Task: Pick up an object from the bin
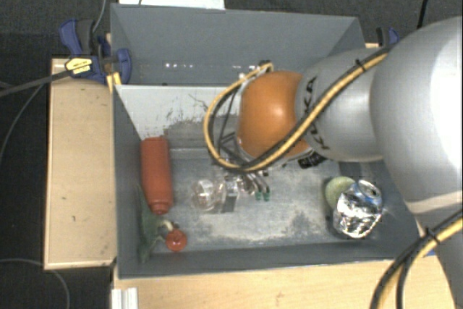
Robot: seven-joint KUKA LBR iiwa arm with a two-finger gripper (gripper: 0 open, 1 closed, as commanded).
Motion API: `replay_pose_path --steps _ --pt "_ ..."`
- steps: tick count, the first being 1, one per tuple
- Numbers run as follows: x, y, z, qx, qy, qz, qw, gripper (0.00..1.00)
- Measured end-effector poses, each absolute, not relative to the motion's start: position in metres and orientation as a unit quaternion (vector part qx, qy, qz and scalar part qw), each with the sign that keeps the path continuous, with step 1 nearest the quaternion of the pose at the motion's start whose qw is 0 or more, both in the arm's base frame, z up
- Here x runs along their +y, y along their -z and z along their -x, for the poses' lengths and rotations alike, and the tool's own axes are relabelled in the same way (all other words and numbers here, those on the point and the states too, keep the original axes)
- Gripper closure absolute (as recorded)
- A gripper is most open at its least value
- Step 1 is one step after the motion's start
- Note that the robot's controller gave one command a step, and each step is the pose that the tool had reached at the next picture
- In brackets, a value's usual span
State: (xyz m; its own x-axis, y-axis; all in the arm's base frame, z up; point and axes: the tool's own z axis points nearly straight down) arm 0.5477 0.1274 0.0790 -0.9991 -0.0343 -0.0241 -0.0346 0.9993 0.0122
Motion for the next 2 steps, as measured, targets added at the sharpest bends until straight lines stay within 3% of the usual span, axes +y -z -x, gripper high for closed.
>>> replay_pose_path --steps 2 --pt "0.1275 -0.0790 -0.5476 1.000 -0.006 0.015 0.012 1.00"
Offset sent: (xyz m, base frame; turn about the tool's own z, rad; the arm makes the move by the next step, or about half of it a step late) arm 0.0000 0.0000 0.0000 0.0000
